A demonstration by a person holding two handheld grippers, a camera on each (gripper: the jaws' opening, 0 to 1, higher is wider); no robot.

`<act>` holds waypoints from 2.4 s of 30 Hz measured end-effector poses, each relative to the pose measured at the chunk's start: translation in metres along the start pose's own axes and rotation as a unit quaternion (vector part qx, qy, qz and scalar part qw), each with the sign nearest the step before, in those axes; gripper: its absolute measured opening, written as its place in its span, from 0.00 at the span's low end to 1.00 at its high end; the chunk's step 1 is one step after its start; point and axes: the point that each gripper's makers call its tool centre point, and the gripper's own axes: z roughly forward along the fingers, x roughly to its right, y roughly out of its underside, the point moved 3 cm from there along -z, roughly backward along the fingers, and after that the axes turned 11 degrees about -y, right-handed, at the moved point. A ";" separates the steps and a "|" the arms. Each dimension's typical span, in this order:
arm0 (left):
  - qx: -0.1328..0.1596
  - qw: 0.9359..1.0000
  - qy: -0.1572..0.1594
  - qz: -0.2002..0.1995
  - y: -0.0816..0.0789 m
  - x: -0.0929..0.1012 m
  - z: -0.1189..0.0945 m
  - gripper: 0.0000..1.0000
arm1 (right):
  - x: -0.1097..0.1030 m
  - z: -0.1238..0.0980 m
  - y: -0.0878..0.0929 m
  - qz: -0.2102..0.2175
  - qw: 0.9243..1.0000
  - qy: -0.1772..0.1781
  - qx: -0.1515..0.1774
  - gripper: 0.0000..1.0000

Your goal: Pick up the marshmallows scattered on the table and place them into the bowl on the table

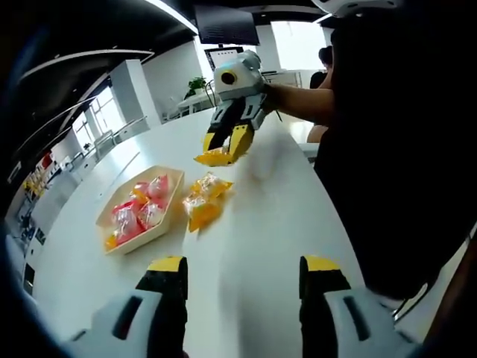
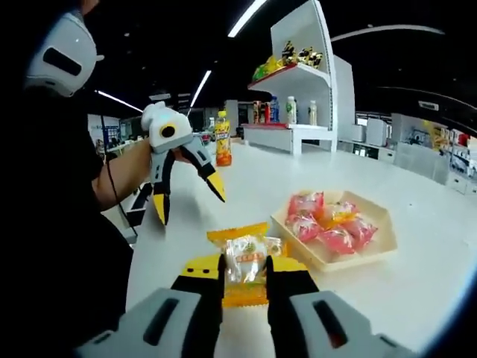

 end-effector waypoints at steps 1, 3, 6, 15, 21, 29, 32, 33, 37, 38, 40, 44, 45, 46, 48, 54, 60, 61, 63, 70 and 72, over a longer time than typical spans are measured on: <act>0.000 1.000 0.000 0.000 0.000 0.000 0.000 0.59 | 0.001 -0.001 -0.004 -0.004 1.000 0.005 0.014 0.21; 0.001 1.000 0.000 -0.001 0.000 0.001 0.001 0.59 | 0.005 -0.003 -0.007 0.007 0.999 0.016 0.027 0.21; -0.001 1.000 0.003 0.000 0.001 0.003 0.001 0.59 | 0.014 -0.005 -0.012 0.007 0.998 0.035 0.043 0.21; 0.000 1.000 0.000 -0.003 0.002 0.003 0.001 0.59 | 0.032 -0.007 -0.019 0.014 0.995 0.071 0.071 0.21; -0.011 1.000 -0.020 0.002 0.006 -0.005 0.003 0.57 | 0.046 -0.010 -0.027 0.017 0.991 0.095 0.088 0.21; -0.005 1.000 -0.022 -0.001 0.003 -0.006 0.003 0.57 | 0.063 -0.009 -0.032 0.006 0.986 0.137 0.090 0.22; -0.003 1.000 -0.024 -0.004 0.003 -0.007 0.003 0.57 | 0.067 -0.009 -0.033 0.008 0.985 0.147 0.095 0.22; -0.001 1.000 -0.025 -0.005 0.002 -0.007 0.003 0.57 | 0.068 -0.008 -0.033 0.007 0.984 0.149 0.095 0.22; 0.000 1.000 -0.030 -0.008 0.002 -0.008 0.003 0.57 | 0.070 -0.006 -0.032 0.004 0.984 0.154 0.091 0.22; 0.000 0.999 -0.032 -0.009 0.002 -0.008 0.003 0.57 | 0.071 -0.006 -0.032 0.004 0.984 0.155 0.091 0.22; 0.001 0.999 -0.037 -0.011 0.002 -0.010 0.002 0.57 | 0.072 -0.005 -0.031 0.001 0.984 0.157 0.087 0.22; 0.009 0.999 -0.051 -0.015 0.000 -0.015 0.003 0.57 | 0.072 -0.004 -0.031 -0.006 0.983 0.160 0.086 0.22; 0.011 0.998 -0.053 -0.017 0.000 -0.016 0.003 0.57 | 0.073 -0.004 -0.031 -0.007 0.983 0.161 0.086 0.22; 0.012 0.998 -0.055 -0.017 0.000 -0.017 0.003 0.57 | 0.073 -0.004 -0.031 -0.007 0.983 0.162 0.086 0.22; 0.013 0.998 -0.058 -0.017 -0.001 -0.018 0.003 0.57 | 0.075 -0.004 -0.031 -0.009 0.982 0.166 0.086 0.22; 0.044 0.996 -0.075 -0.029 -0.012 -0.022 0.000 0.57 | 0.080 -0.004 -0.033 -0.010 0.980 0.176 0.090 0.22; 0.046 0.993 -0.103 -0.042 -0.012 -0.032 0.000 0.58 | 0.083 -0.001 -0.035 -0.021 0.978 0.187 0.087 0.22; 0.046 0.992 -0.105 -0.043 -0.012 -0.033 0.000 0.58 | 0.084 -0.001 -0.035 -0.029 0.977 0.192 0.081 0.22; 0.043 0.992 -0.110 -0.043 -0.011 -0.033 0.001 0.58 | 0.086 0.000 -0.035 -0.046 0.976 0.201 0.071 0.22; 0.056 0.984 -0.156 -0.063 -0.012 -0.048 -0.003 0.58 | 0.092 0.000 -0.039 -0.045 0.973 0.214 0.078 0.22; 0.060 0.982 -0.164 -0.070 -0.013 -0.052 -0.005 0.58 | 0.094 0.000 -0.039 -0.046 0.972 0.220 0.075 0.22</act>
